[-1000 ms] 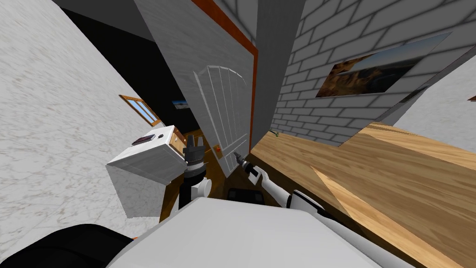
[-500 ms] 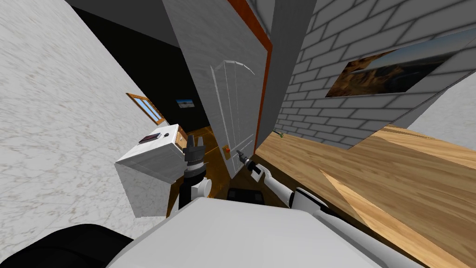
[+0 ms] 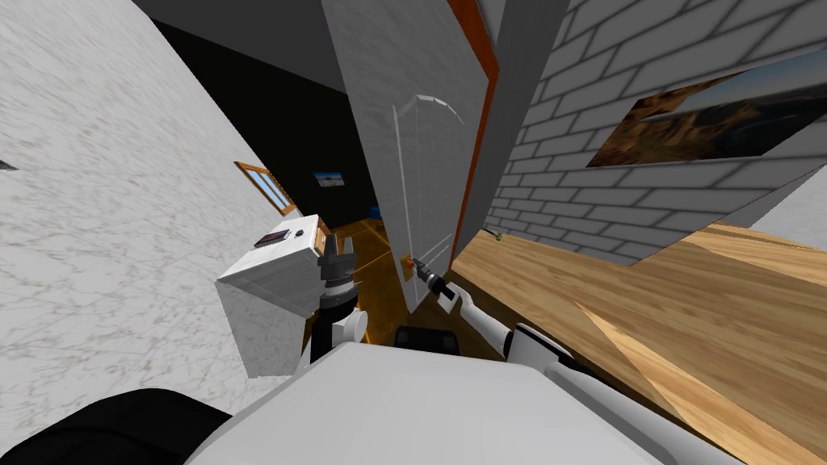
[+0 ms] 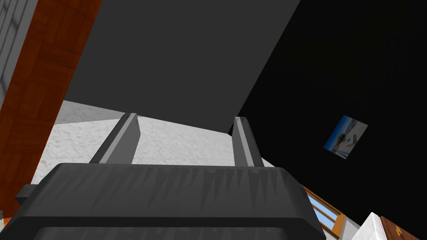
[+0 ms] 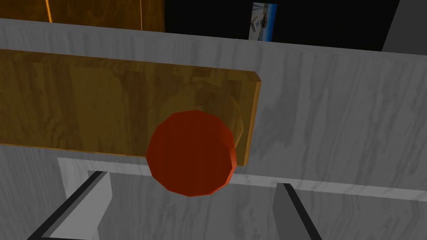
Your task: Pull the door open
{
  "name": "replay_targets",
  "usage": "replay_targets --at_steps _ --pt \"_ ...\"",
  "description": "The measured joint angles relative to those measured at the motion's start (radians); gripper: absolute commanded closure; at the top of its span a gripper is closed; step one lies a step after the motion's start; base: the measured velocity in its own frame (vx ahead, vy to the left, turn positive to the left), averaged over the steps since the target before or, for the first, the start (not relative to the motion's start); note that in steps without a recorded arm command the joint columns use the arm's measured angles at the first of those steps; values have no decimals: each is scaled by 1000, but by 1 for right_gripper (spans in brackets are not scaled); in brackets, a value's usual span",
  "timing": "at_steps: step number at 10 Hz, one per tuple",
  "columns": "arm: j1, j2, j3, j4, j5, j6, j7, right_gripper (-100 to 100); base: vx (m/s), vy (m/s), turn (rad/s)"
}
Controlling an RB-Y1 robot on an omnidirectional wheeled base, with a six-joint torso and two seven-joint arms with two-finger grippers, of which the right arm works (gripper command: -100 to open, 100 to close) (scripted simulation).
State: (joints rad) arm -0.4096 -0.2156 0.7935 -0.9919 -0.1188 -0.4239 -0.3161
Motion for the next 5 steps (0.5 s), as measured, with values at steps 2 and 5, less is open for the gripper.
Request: replay_targets --at_steps 2,5 --pt "-3 -3 -1 -1 -3 -2 -5 100 14 34 -1" --pt "-3 -1 1 -1 -2 -1 -3 100 -9 -22 8"
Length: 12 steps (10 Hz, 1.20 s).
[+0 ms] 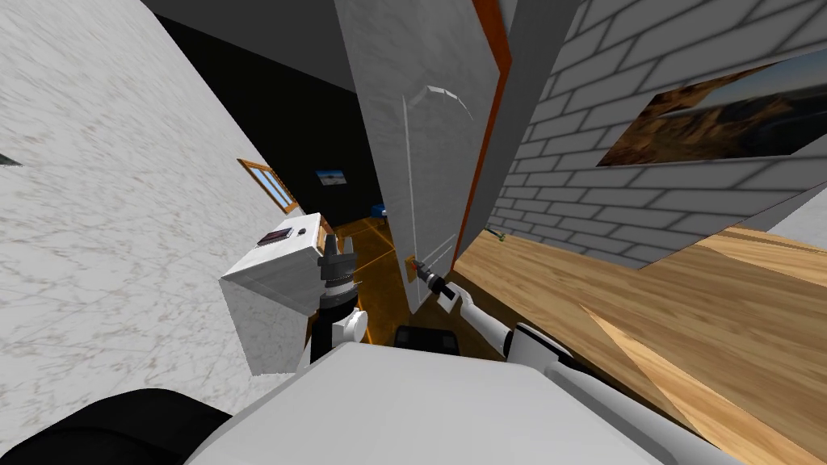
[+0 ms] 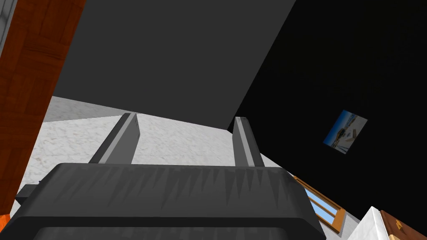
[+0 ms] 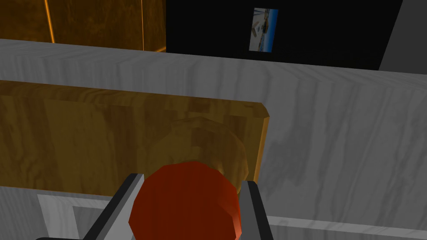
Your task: Pull the door open
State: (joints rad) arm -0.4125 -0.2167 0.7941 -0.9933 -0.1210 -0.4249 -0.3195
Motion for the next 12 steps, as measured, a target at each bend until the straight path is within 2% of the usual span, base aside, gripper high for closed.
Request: replay_targets --at_steps 3,7,8,11,12 --pt "2 -1 1 1 0 1 0 100 -10 -8 29" --pt "-28 -76 52 11 -20 -74 -61 100 -74 -83 93" --pt "-34 -90 61 17 -24 -92 -74 100 -122 -154 108" --pt "-45 -157 104 13 -39 -141 -120 100 -95 -196 149" --pt "-49 -172 117 16 -42 -155 -134 100 -82 -125 102"
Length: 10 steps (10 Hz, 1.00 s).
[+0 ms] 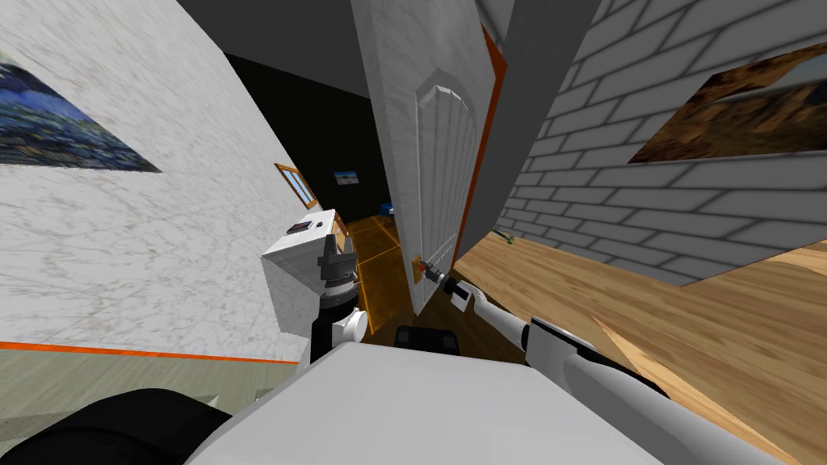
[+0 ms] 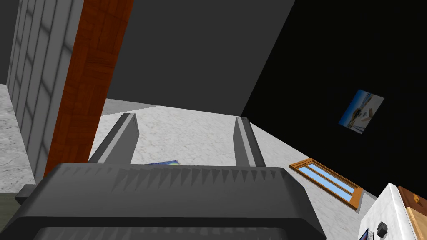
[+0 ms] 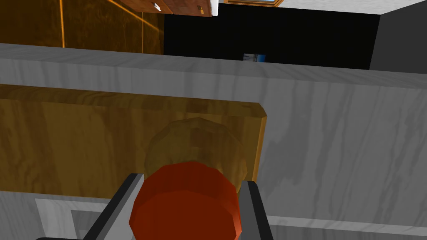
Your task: Pull the door open
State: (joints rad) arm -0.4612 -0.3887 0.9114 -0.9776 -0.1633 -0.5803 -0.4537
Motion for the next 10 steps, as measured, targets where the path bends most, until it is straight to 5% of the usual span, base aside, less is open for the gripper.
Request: replay_targets --at_steps 2,6,10 --pt "-14 -26 23 24 -8 -40 -28 100 -50 -103 98" --pt "-30 -32 25 61 -14 -74 -43 100 -101 -131 -48" --pt "-39 -42 35 113 -23 -118 -65 100 -80 -186 68"
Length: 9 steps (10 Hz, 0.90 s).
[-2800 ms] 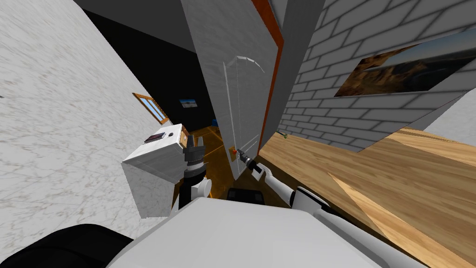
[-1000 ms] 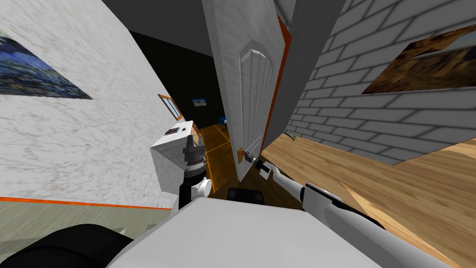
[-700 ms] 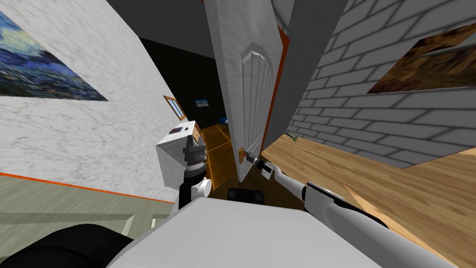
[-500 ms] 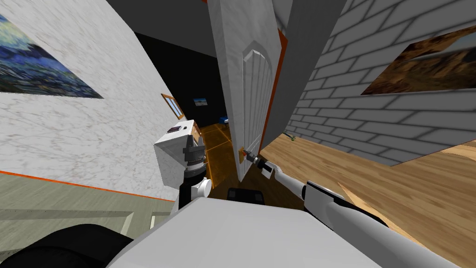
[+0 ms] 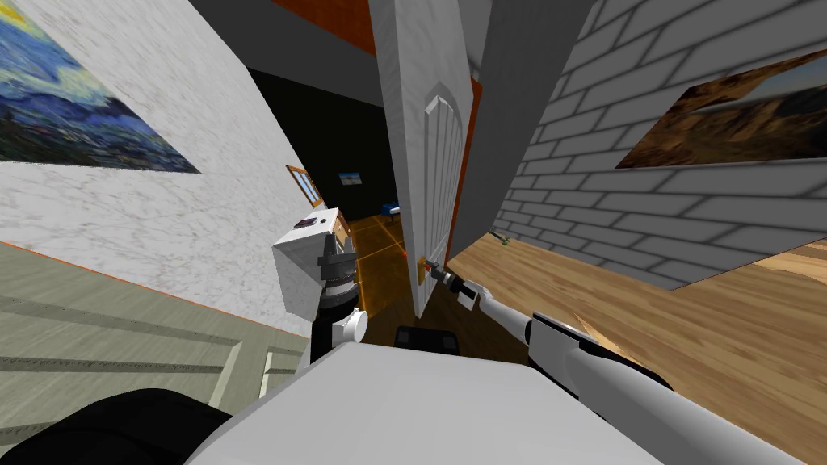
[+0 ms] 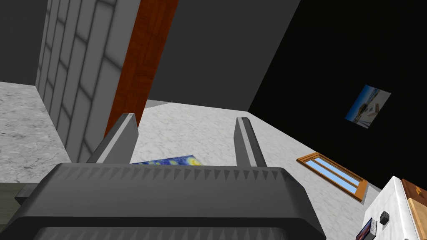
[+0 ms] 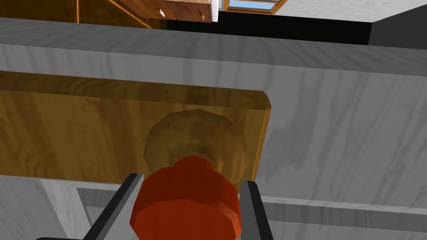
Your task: Pull the door open
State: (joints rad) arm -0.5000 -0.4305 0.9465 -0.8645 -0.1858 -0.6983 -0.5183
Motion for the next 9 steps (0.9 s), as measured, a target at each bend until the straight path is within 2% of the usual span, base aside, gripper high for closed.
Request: replay_targets --at_steps 2,4,5,6,7,8,9 --pt "-5 -9 6 40 -4 -32 -17 100 -32 -152 147" --pt "-24 -18 7 82 -12 -64 -36 100 -105 -202 318" --pt "-30 -24 7 95 -16 -76 -44 100 -51 -120 152" --pt "-43 -13 9 140 -17 -102 -51 100 -37 -73 232" --pt "-40 -24 9 150 -20 -117 -56 100 -54 -61 272" --pt "-34 -46 7 128 -25 -109 -60 100 -37 -35 78" --pt "-44 -44 8 149 -26 -118 -67 100 -35 -15 168"
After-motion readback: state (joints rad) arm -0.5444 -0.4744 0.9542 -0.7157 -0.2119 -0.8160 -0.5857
